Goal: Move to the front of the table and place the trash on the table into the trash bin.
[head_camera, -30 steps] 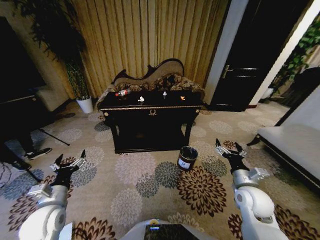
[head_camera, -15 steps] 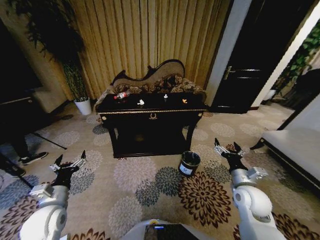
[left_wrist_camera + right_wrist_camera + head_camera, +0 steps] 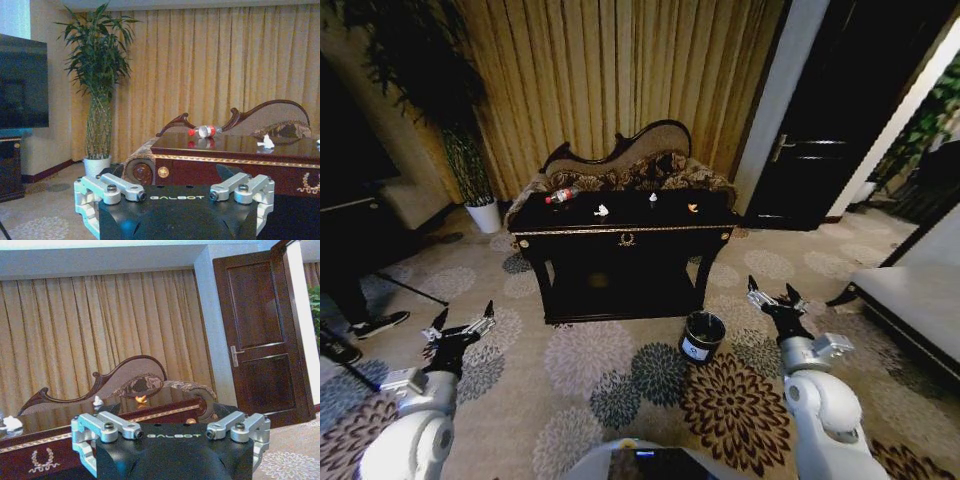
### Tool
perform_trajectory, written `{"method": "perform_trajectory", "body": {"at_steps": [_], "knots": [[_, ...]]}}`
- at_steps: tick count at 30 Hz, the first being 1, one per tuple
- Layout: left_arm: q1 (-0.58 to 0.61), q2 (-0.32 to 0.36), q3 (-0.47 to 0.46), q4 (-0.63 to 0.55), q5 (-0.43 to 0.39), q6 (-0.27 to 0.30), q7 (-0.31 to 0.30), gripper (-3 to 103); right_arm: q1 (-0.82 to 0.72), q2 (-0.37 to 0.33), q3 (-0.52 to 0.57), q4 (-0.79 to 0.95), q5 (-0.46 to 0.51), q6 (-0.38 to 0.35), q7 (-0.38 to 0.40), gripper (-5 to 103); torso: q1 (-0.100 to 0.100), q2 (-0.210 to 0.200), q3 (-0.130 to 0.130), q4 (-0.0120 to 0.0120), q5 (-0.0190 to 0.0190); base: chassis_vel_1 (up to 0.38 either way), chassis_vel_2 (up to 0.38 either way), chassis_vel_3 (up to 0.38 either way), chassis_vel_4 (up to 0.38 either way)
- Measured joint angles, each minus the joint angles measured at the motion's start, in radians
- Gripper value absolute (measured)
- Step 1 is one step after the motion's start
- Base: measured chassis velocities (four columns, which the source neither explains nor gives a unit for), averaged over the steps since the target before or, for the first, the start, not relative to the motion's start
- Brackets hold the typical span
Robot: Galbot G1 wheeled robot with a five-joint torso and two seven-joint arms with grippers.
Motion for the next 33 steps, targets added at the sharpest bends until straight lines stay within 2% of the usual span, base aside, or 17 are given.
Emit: {"method": "perform_trajectory", "body": {"at_steps": [33], "knots": [[0.000, -0.007, 0.003, -0.003, 0.002, 0.003, 0.008, 100, 0.015, -0.002, -0.014, -0.021, -0.004, 0.005, 0.000, 100, 0.000, 0.000, 0.000, 0.0000, 0.0001, -0.157, 0.157, 0.159, -0.157]]}}
